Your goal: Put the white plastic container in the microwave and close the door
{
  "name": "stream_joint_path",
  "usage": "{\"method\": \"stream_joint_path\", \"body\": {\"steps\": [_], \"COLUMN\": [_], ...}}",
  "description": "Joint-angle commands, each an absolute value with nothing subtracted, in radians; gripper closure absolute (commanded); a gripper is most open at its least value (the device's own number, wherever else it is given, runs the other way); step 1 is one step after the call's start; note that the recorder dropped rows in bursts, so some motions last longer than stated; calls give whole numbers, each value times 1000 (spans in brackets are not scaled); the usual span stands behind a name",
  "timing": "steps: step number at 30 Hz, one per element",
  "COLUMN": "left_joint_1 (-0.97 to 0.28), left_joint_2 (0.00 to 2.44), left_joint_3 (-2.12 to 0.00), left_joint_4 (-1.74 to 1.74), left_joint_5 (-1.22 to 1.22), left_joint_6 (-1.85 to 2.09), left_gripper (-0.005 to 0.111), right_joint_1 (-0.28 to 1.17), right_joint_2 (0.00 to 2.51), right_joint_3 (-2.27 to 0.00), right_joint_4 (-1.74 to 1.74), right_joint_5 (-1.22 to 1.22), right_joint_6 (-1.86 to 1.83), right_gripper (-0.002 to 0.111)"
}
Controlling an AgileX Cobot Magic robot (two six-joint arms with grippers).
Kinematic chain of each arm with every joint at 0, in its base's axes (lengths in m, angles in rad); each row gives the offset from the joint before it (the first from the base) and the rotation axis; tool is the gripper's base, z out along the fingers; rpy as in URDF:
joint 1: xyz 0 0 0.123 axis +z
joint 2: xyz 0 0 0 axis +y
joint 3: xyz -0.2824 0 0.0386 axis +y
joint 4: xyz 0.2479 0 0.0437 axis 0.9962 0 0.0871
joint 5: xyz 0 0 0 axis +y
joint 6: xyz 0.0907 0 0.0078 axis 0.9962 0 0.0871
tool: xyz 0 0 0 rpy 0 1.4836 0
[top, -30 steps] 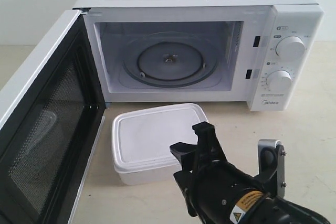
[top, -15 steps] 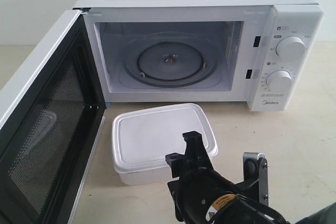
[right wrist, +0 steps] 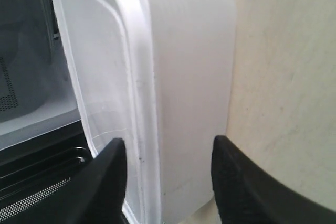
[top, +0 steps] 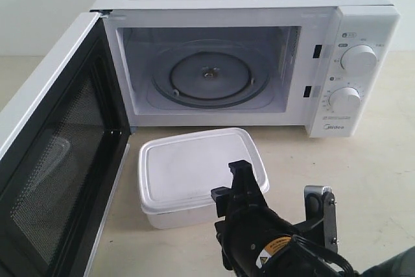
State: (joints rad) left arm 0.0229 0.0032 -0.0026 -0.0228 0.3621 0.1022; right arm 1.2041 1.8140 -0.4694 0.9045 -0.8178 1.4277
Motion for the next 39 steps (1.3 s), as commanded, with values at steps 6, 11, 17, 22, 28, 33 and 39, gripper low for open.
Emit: {"method": "stream_joint_path", "body": {"steps": [6, 11, 17, 22, 28, 33, 39], "left_joint_1": [17, 17, 17, 17, 17, 17, 17], "left_joint_2": [0, 0, 0, 0, 0, 0, 0], "left_joint_3": [0, 0, 0, 0, 0, 0, 0], "left_joint_4": [-30, -30, -30, -30, -30, -30, -30], "left_joint_5": [361, 361, 361, 361, 361, 361, 361], "left_joint_6": [105, 105, 105, 105, 105, 105, 105], "left_gripper": [102, 102, 102, 102, 102, 102, 102], "right_joint_1": [1164, 1135, 1134, 1134, 1136, 1136, 1144], "right_joint_2": [1862, 1862, 1862, 1862, 1835, 1794, 1744], "right_joint_3": [-547, -549, -551, -551, -551, -547, -539], "right_joint_4": [935, 928, 918, 911, 873, 880, 882], "right_joint_5": [-804, -792, -788, -794, -800, -805, -803], "right_joint_6": [1375, 1375, 1355, 1348, 1378, 1349, 1315], "right_gripper": [64, 64, 104, 108, 108, 108, 108]}}
